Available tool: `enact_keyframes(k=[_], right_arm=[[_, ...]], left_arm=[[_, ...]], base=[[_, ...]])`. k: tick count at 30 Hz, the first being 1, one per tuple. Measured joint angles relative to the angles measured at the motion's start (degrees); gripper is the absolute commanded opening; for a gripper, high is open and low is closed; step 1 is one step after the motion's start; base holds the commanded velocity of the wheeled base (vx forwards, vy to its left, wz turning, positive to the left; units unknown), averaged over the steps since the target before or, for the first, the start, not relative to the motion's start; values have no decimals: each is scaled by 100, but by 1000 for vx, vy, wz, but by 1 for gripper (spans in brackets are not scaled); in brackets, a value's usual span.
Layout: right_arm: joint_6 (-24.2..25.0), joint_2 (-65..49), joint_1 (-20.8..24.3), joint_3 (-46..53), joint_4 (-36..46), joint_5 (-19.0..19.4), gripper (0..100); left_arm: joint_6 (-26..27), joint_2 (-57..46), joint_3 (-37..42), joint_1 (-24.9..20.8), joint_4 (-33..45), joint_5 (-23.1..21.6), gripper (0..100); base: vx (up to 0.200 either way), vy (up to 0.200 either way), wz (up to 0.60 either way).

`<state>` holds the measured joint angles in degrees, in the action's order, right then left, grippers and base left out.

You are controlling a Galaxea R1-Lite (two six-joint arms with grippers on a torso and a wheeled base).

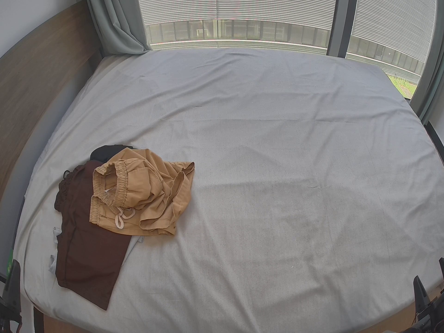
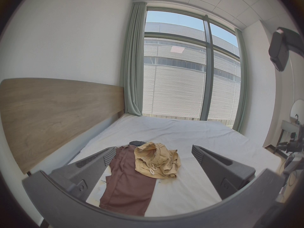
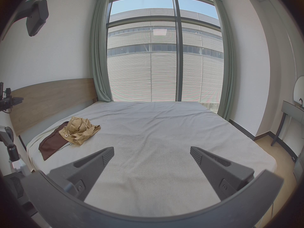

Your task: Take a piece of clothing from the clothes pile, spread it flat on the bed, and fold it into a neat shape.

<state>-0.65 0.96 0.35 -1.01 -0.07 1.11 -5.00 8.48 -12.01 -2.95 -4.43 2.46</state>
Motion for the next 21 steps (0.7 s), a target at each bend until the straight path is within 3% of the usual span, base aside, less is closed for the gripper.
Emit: enact_keyframes(k=[9, 21], right_arm=[[-1, 0, 5, 0, 0, 0, 100], [0, 0, 6, 0, 0, 1, 100]], left_arm=[[-616, 645, -227, -208, -57, -204, 100], [-928, 1615, -441, -230, -222, -987, 100]], base=[[0, 0, 0], [0, 0, 0]])
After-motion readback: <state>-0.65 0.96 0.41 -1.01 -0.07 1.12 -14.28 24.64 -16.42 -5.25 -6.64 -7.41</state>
